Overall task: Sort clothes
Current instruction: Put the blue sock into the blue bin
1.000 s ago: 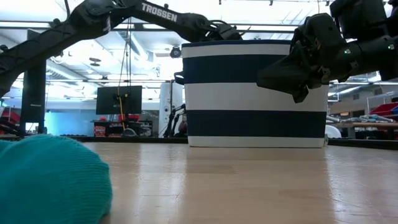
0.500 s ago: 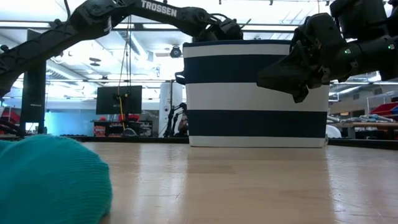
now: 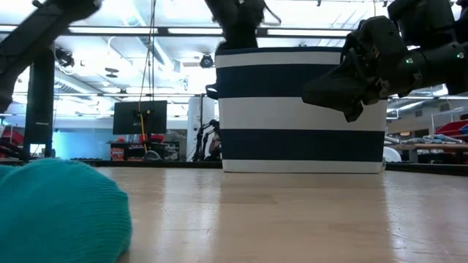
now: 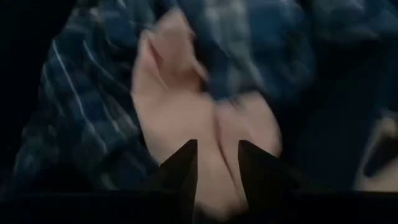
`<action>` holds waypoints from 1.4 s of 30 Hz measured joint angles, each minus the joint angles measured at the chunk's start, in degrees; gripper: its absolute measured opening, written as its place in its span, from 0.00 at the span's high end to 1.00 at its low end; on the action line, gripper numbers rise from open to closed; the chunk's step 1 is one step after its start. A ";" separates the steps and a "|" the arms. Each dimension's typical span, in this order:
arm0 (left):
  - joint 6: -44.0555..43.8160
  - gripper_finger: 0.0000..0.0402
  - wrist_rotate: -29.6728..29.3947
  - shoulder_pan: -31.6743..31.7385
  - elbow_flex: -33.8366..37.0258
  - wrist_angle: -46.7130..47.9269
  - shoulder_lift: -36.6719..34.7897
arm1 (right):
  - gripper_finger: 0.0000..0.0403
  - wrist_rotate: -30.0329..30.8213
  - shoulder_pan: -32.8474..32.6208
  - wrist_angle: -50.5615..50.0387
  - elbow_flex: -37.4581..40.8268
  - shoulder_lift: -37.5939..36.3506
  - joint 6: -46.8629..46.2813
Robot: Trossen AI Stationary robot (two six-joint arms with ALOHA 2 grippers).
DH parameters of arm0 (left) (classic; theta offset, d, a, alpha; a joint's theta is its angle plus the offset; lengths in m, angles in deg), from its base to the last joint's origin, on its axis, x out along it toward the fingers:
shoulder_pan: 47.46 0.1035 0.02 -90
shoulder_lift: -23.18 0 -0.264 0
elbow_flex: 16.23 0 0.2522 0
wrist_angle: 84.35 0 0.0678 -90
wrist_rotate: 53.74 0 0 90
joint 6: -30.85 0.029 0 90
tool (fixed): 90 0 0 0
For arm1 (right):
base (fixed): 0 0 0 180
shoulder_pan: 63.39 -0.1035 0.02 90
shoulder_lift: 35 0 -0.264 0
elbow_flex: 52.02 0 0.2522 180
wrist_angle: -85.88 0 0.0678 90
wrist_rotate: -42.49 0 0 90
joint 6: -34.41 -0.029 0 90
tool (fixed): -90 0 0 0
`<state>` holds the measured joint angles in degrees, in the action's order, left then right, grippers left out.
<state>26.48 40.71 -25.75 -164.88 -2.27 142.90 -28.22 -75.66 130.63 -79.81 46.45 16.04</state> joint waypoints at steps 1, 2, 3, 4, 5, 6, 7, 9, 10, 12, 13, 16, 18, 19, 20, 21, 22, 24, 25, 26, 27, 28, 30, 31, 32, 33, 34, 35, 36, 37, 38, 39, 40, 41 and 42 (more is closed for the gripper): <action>0.68 0.70 -0.40 -0.86 0.00 1.45 -1.02 | 0.67 0.00 0.00 -0.02 0.00 0.00 0.00; 1.22 0.70 -1.00 -1.65 0.00 2.07 -2.30 | 0.67 0.00 0.00 -0.02 0.00 0.00 0.00; 1.64 0.70 -2.24 -2.79 0.00 3.08 -3.36 | 0.67 0.00 0.00 -0.05 0.00 0.00 0.00; 2.43 0.70 -3.58 -4.02 0.00 3.79 -4.55 | 0.67 0.00 0.00 -0.07 0.00 0.00 0.00; 3.01 0.70 -4.82 -5.19 0.00 3.98 -5.73 | 0.67 0.00 0.00 -0.10 0.00 0.00 0.00; 3.71 0.70 -6.01 -6.60 0.01 3.92 -6.60 | 0.67 0.00 0.00 -0.17 0.00 0.00 -0.02; 4.19 0.70 -6.83 -7.98 0.10 3.77 -7.79 | 0.67 0.00 0.00 -0.24 0.00 0.00 -0.26; 4.34 0.70 -7.85 -10.77 0.15 3.61 -9.24 | 0.67 0.00 0.00 -0.31 0.00 0.00 -1.19; 4.38 0.70 -7.90 -12.07 0.15 3.27 -10.05 | 0.67 -0.01 -0.02 -0.39 0.00 0.00 -1.38; 4.30 0.70 -8.62 -14.79 0.15 3.53 -11.00 | 0.67 -0.54 -0.02 -0.54 0.00 0.00 -1.44; 4.09 0.70 -9.42 -16.13 0.17 3.78 -11.52 | 0.67 -0.78 -0.02 -0.65 0.00 0.00 -1.53; 2.06 0.70 -12.65 -20.40 0.17 5.59 -12.27 | 0.67 -1.03 -0.04 -0.95 0.00 0.00 -2.57; -0.53 0.70 -15.91 -23.40 0.17 8.39 -12.38 | 0.67 -1.34 -0.04 -1.48 0.00 0.00 -3.02; -2.07 0.70 -18.23 -24.93 0.17 9.77 -12.38 | 0.67 -1.55 -0.04 -1.76 0.00 0.00 -3.16; -3.77 0.70 -20.70 -26.47 0.17 11.52 -12.38 | 0.67 -1.62 -0.04 -1.79 0.02 0.00 -3.44; -5.76 0.70 -23.30 -28.04 0.19 13.49 -12.38 | 0.67 -1.75 -0.04 -1.76 0.02 0.00 -3.74; -7.72 0.70 -25.95 -29.59 0.22 15.32 -12.38 | 0.67 -1.78 -0.04 -1.77 0.02 0.00 -3.93; -11.41 0.70 -30.31 -32.76 0.22 18.29 -12.38 | 0.67 -2.15 -0.04 -1.76 0.02 0.00 -3.96; -13.07 0.70 -32.01 -34.31 0.22 19.65 -12.38 | 0.67 -2.36 -0.04 -1.76 0.02 0.00 -3.98; -14.66 0.70 -33.54 -35.86 0.22 20.69 -12.38 | 0.67 -2.51 -0.04 -1.76 0.02 0.00 -4.00; -16.12 0.70 -34.88 -37.47 0.22 21.52 -12.38 | 0.67 -2.55 -0.04 -1.76 0.02 0.00 -4.02; -17.42 0.70 -36.07 -38.96 0.24 21.83 -12.38 | 0.67 -2.56 -0.04 -1.76 0.02 0.00 -4.02; -18.95 0.70 -38.56 -42.01 1.64 21.29 -12.62 | 0.67 -2.56 -0.04 -1.76 0.02 0.00 -4.07; -20.20 0.70 -39.93 -43.59 2.60 21.48 -12.89 | 0.67 -2.56 -0.04 -1.76 0.02 0.00 -4.07; -21.76 0.70 -41.25 -44.93 3.77 21.59 -12.98 | 0.67 -2.56 -0.04 -1.75 0.02 0.00 -4.07; -23.37 0.70 -42.43 -46.07 5.31 21.58 -13.06 | 0.67 -2.56 -0.04 -1.69 0.02 0.00 -4.19; -24.97 0.70 -43.67 -47.22 7.02 21.68 -13.28 | 0.67 -2.56 -0.04 -1.71 0.02 0.00 -4.53; -26.49 0.70 -44.73 -48.37 8.99 21.67 -13.52 | 0.67 -2.56 -0.04 -1.69 0.02 0.00 -4.58; -27.84 0.70 -45.66 -49.37 11.01 21.62 -13.71 | 0.67 -2.56 -0.04 -1.69 0.02 0.00 -4.61; -29.13 0.70 -46.36 -50.35 13.15 21.45 -13.97 | 0.67 -2.56 -0.04 -1.71 0.02 0.00 -4.63; -30.56 0.70 -47.02 -51.18 15.21 21.10 -14.18 | 0.67 -2.56 -0.06 -1.72 0.02 0.00 -4.63; -32.04 0.70 -47.23 -51.92 17.20 20.99 -14.43 | 0.67 -2.55 -0.07 -1.62 0.02 0.00 -4.65; -33.56 0.70 -47.28 -52.74 19.37 20.78 -14.73 | 0.67 -2.56 -0.07 -1.58 0.02 0.00 -4.71; -35.06 0.70 -47.27 -53.41 21.66 20.31 -15.08 | 0.67 -2.55 -0.07 -1.61 0.02 0.00 -4.72; -36.19 0.70 -47.30 -54.00 24.00 19.33 -15.50 | 0.67 -2.56 -0.07 -1.63 0.02 0.00 -4.72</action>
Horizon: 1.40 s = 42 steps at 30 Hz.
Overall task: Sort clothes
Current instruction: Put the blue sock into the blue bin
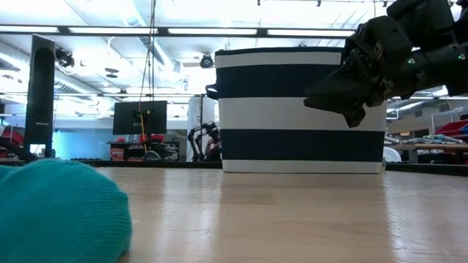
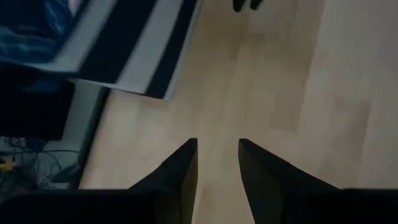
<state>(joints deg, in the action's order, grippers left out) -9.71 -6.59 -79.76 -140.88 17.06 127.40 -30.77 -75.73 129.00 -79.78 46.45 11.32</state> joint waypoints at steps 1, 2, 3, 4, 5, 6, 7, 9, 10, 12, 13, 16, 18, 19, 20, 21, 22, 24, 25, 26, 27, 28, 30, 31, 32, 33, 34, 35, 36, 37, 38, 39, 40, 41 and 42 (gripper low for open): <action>-0.83 0.70 0.00 -0.63 2.55 -1.83 -0.65 | 0.67 0.01 0.01 0.03 0.00 0.00 0.00; -1.84 0.70 -0.02 -1.31 5.26 -4.09 -1.53 | 0.67 0.02 0.01 0.04 0.00 0.00 0.00; -2.30 0.70 0.02 -1.90 8.23 -6.82 -2.56 | 0.67 0.02 0.01 0.04 0.00 0.00 0.00; -2.55 0.70 0.15 -2.50 11.07 -10.03 -3.62 | 0.67 0.02 0.01 0.02 0.00 0.00 0.00; -2.60 0.70 0.78 -3.07 14.14 -13.53 -4.94 | 0.67 0.02 0.01 0.02 0.00 0.00 0.02; -2.73 0.70 2.05 -3.52 17.15 -16.53 -6.23 | 0.67 0.02 0.01 0.02 0.00 0.00 0.00; -2.95 0.70 4.00 -3.80 20.50 -19.49 -7.60 | 0.67 0.02 0.01 0.02 0.00 0.00 0.01; -3.68 0.70 6.94 -3.91 27.07 -26.16 -10.38 | 0.67 0.02 0.01 0.06 0.00 0.00 0.02; -3.98 0.70 7.94 -3.87 30.54 -29.74 -11.73 | 0.67 0.04 0.02 0.04 0.00 0.00 0.02; -4.12 0.70 9.82 -3.81 37.48 -36.74 -14.67 | 0.67 0.04 0.10 0.04 0.00 0.00 0.04; -4.15 0.70 10.90 -3.78 40.74 -39.86 -15.85 | 0.67 0.05 0.12 0.09 0.00 0.00 0.07; -5.05 0.70 13.32 -3.64 48.52 -47.16 -18.77 | 0.67 1.08 0.12 0.28 0.00 0.00 0.26; -5.13 0.70 16.18 -3.44 51.78 -52.05 -19.39 | 0.67 1.52 0.14 0.31 0.00 0.00 0.65; -5.17 0.70 17.59 -3.41 52.87 -54.74 -19.35 | 0.67 1.56 0.14 0.29 0.00 0.00 0.77; -5.13 0.70 18.87 -3.41 53.76 -56.72 -19.31 | 0.67 1.63 0.25 0.31 0.00 0.00 0.86; -4.97 0.70 20.43 -3.41 54.47 -58.25 -19.30 | 0.67 1.68 0.39 0.37 0.00 0.00 1.10; -4.67 0.70 21.59 -3.40 55.00 -60.05 -19.20 | 0.67 1.70 0.52 0.39 0.00 0.00 1.19; -3.83 0.70 22.85 -3.38 55.86 -62.29 -19.04 | 0.67 1.86 0.82 0.39 0.00 0.00 1.25; -3.38 0.70 23.36 -3.34 56.13 -62.04 -19.01 | 0.67 1.90 0.90 0.39 0.00 0.00 1.23; -2.92 0.70 24.50 -3.31 56.21 -61.78 -18.97 | 0.67 1.90 0.88 0.35 0.00 0.00 1.14; -2.61 0.70 25.01 -3.30 56.22 -61.91 -18.97 | 0.67 1.90 0.88 0.36 0.00 0.00 1.09; -2.53 0.70 25.45 -3.32 56.22 -62.09 -18.97 | 0.67 1.90 0.90 0.37 0.00 0.00 1.04; -3.40 0.70 25.63 -3.34 56.20 -62.20 -18.99 | 0.67 1.90 0.88 0.24 0.00 0.00 0.85; -3.86 0.70 25.75 -3.38 56.21 -62.11 -18.97 | 0.67 1.89 0.89 0.23 0.00 0.00 0.83; -4.70 0.70 25.85 -3.57 56.20 -62.13 -18.97 | 0.67 1.90 0.90 0.24 0.00 0.00 0.83; -5.41 0.70 25.99 -3.77 56.20 -62.17 -18.97 | 0.67 1.90 0.90 0.24 0.00 0.00 0.81; -6.37 0.70 26.28 -4.00 56.20 -62.20 -18.97 | 0.67 1.90 0.90 0.17 0.00 0.00 0.81; -7.13 0.70 26.73 -4.27 56.20 -62.30 -18.91 | 0.67 1.90 0.90 0.17 0.00 0.00 0.81; -7.86 0.70 26.95 -4.63 56.20 -62.59 -18.79 | 0.67 1.90 0.90 0.17 0.00 0.00 0.81; -8.59 0.70 27.04 -5.02 56.20 -62.72 -18.75 | 0.67 1.89 0.90 0.15 0.00 0.00 0.79; -9.50 0.70 27.04 -5.41 56.20 -62.56 -18.73 | 0.67 1.89 0.90 0.07 0.00 0.00 0.80; -10.63 0.70 27.04 -5.72 56.20 -62.57 -18.73 | 0.67 1.88 0.90 0.06 0.00 0.00 0.80; -11.57 0.70 27.02 -6.01 56.20 -62.62 -18.73 | 0.67 1.88 0.90 0.06 0.00 0.00 0.80; -12.76 0.70 27.02 -6.24 56.20 -62.59 -18.73 | 0.67 1.88 0.90 0.07 0.00 0.00 0.79; -13.99 0.70 27.02 -6.47 56.20 -62.60 -18.73 | 0.67 1.88 0.90 0.05 0.00 0.00 0.79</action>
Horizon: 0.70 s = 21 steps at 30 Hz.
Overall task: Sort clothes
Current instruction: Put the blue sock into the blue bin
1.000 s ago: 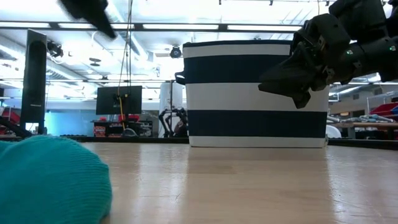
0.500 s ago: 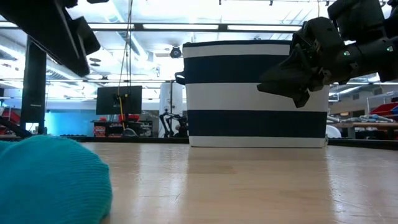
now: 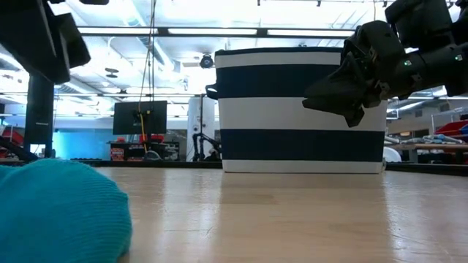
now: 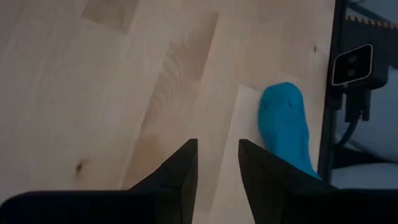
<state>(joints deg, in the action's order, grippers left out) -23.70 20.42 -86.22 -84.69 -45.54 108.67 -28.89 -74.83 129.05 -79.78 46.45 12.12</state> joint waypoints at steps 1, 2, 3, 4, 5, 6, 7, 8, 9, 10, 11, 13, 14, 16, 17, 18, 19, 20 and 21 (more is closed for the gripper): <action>-1.08 0.70 -0.02 -0.28 0.00 -0.02 0.00 | 0.67 0.00 0.00 0.00 0.00 0.00 0.02; -2.10 0.70 -0.05 -0.56 0.00 -0.01 0.00 | 0.67 0.00 0.00 -0.01 0.00 0.00 0.13; -3.06 0.70 -0.15 -0.84 0.00 -0.03 0.02 | 0.67 0.00 0.00 -0.01 0.00 0.00 0.48; -4.23 0.70 -0.43 -1.17 -0.02 -0.14 0.28 | 0.67 0.00 0.00 -0.01 0.00 0.00 0.87; -5.08 0.70 -0.79 -1.49 -0.02 -0.45 0.58 | 0.67 -0.01 0.01 -0.02 0.00 0.00 1.17; -6.01 0.70 -1.25 -1.89 -0.02 -0.88 0.98 | 0.67 0.00 0.02 -0.05 0.00 0.00 1.29; -6.93 0.70 -1.57 -2.20 -0.02 -1.60 1.40 | 0.67 -0.02 0.02 -0.07 0.00 0.00 1.37; -7.55 0.70 -1.87 -2.46 -0.14 -2.34 1.96 | 0.67 -0.02 0.02 -0.18 0.00 0.00 1.38; -8.35 0.70 -2.23 -2.70 -0.68 -2.41 2.69 | 0.67 -0.02 0.02 -0.44 0.00 0.00 1.48; -9.04 0.70 -2.47 -2.96 -1.38 -2.39 3.55 | 0.67 -0.11 0.02 -0.80 0.00 0.00 1.70; -9.60 0.70 -2.58 -3.14 -2.23 -2.34 4.60 | 0.67 -0.56 0.02 -1.18 0.00 0.00 1.83; -10.35 0.70 -2.87 -3.46 -4.60 -1.53 6.86 | 0.67 -0.91 0.02 -1.99 0.00 0.00 1.84; -10.69 0.70 -2.91 -3.63 -6.25 -0.41 8.15 | 0.67 -1.06 0.02 -2.36 0.00 0.00 1.87; -11.97 0.70 -2.97 -3.76 -9.87 3.07 10.97 | 0.67 -2.25 0.02 -2.98 0.00 0.00 1.91; -12.63 0.70 -2.86 -3.78 -11.81 5.52 12.45 | 0.67 -2.97 0.04 -3.33 0.00 0.00 1.92; -13.22 0.70 -2.54 -3.78 -13.88 7.73 14.02 | 0.67 -3.79 0.02 -3.67 0.00 0.00 1.92; -13.57 0.70 -2.28 -3.78 -16.04 9.51 15.59 | 0.67 -4.65 0.02 -4.03 0.00 0.00 1.92; -13.92 0.70 -2.01 -3.78 -17.98 10.87 17.00 | 0.67 -5.52 0.02 -4.56 0.00 0.00 1.90; -14.29 0.70 -1.78 -3.77 -19.89 12.25 18.47 | 0.67 -6.47 0.02 -5.02 0.00 0.00 1.85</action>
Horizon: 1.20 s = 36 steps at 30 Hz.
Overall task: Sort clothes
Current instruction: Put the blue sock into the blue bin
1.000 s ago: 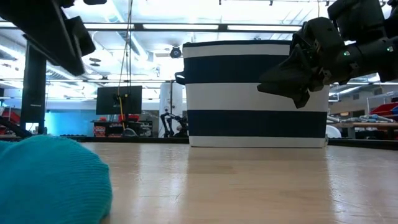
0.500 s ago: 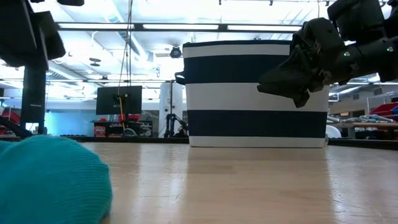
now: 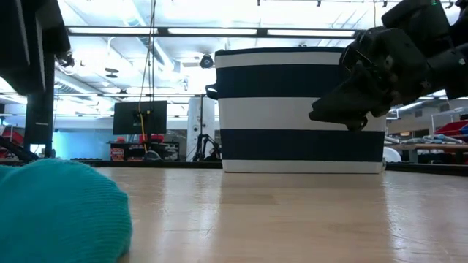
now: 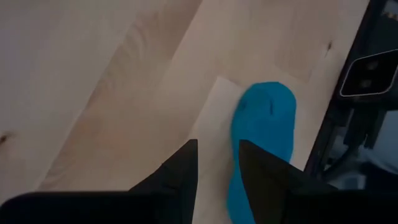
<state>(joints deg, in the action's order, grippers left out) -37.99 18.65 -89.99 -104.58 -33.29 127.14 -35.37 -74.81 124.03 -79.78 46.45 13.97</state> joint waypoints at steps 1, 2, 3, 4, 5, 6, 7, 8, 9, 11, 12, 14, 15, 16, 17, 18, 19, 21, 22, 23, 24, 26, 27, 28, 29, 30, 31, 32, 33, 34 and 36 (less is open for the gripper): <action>-0.27 0.70 0.16 0.01 -1.76 1.21 1.42 | 0.67 -1.06 0.00 -0.35 0.00 0.00 -0.21; -0.43 0.70 0.39 0.01 -3.28 2.16 2.79 | 0.67 -2.29 0.00 -0.46 0.00 0.00 -0.41; -0.48 0.70 0.81 0.03 -4.67 2.70 4.18 | 0.67 -3.59 -0.01 -0.57 0.00 0.00 -0.51; -0.54 0.70 1.09 0.03 -5.98 2.76 5.34 | 0.67 -4.98 -0.09 -0.71 0.00 0.00 -0.63; -0.86 0.70 1.34 0.03 -7.09 2.71 6.31 | 0.67 -6.34 -0.20 -0.82 0.00 0.00 -1.04; -1.57 0.70 1.65 0.03 -8.07 2.76 7.20 | 0.67 -7.71 -0.23 -0.82 0.00 0.00 -1.64; -2.19 0.70 2.02 0.03 -8.97 2.78 8.06 | 0.67 -8.84 -0.36 -0.82 0.00 0.00 -2.03; -2.72 0.70 2.39 0.03 -9.63 2.73 8.91 | 0.67 -9.96 -0.50 -0.96 0.00 0.00 -2.36; -3.51 0.70 2.98 -0.01 -10.04 2.80 9.72 | 0.67 -11.01 -0.62 -1.13 0.00 0.00 -2.51; -4.98 0.70 3.84 -0.12 -10.34 2.84 10.99 | 0.67 -12.64 -1.06 -1.44 0.00 0.00 -3.32; -5.77 0.70 4.10 -0.18 -10.36 2.88 11.49 | 0.67 -13.16 -1.38 -1.73 0.00 0.00 -3.79; -6.94 0.70 4.80 -0.41 -10.40 2.86 12.58 | 0.67 -13.49 -2.20 -2.11 0.02 0.00 -3.98; -7.71 0.70 5.29 -0.49 -10.40 2.78 13.17 | 0.67 -13.51 -2.61 -2.11 0.02 0.00 -3.94; -8.15 0.70 5.54 -0.58 -10.40 2.80 13.74 | 0.67 -13.41 -3.00 -2.15 0.02 0.00 -3.70; -8.35 0.70 6.09 -0.62 -10.40 2.82 14.38 | 0.67 -13.03 -3.37 -2.37 0.02 0.00 -3.35; -8.60 0.70 6.88 -0.62 -10.40 2.77 14.87 | 0.67 -12.15 -3.62 -2.57 0.08 0.00 -3.21; -9.12 0.70 7.25 -0.64 -10.40 2.89 15.34 | 0.67 -11.25 -3.81 -2.57 0.24 0.00 -3.07; -9.60 0.70 7.49 -0.65 -10.54 2.90 16.06 | 0.67 -10.24 -3.99 -2.65 0.53 0.01 -3.08; -9.88 0.70 7.57 -0.64 -10.59 2.90 16.35 | 0.67 -10.23 -4.20 -2.57 0.72 0.00 -3.17; -10.04 0.70 7.53 -0.60 -10.66 2.91 16.67 | 0.67 -10.25 -4.35 -2.59 0.81 0.00 -3.56; -10.12 0.70 7.42 -0.35 -10.71 2.95 16.85 | 0.67 -10.29 -4.63 -2.55 0.93 0.02 -3.96; -10.95 0.72 7.86 0.41 -10.71 3.08 16.86 | 0.67 -10.29 -5.23 -2.55 1.14 0.02 -4.50; -11.46 0.75 8.21 0.85 -10.71 3.22 16.87 | 0.67 -10.27 -5.63 -2.60 1.24 0.01 -4.81; -11.78 0.79 8.35 1.22 -10.68 3.39 16.75 | 0.67 -10.27 -6.05 -2.76 1.30 0.01 -5.04; -11.62 0.85 8.29 1.50 -10.60 3.63 16.49 | 0.67 -10.27 -6.45 -2.88 1.31 0.00 -5.07; -10.90 0.92 8.17 1.78 -10.52 3.77 16.24 | 0.67 -10.27 -6.83 -2.88 1.31 0.00 -5.10; -10.50 0.96 7.66 2.11 -10.47 3.74 15.91 | 0.67 -10.26 -7.17 -2.81 1.31 0.01 -5.10; -10.13 0.97 6.44 2.51 -10.45 3.82 15.66 | 0.67 -10.21 -7.53 -2.81 1.31 0.00 -5.17; -9.94 0.97 4.95 3.02 -10.38 4.42 15.41 | 0.67 -9.99 -7.89 -2.85 1.31 0.02 -5.42; -9.82 0.98 3.68 3.52 -10.26 5.62 14.85 | 0.67 -9.70 -8.25 -2.83 1.31 0.00 -5.49; -9.19 0.99 1.72 4.37 -10.21 7.07 13.30 | 0.67 -8.67 -9.10 -2.84 1.31 0.01 -5.48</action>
<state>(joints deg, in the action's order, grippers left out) -47.17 20.36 -85.63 -114.79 -26.22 140.44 -44.04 -83.91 121.19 -78.47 46.46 8.49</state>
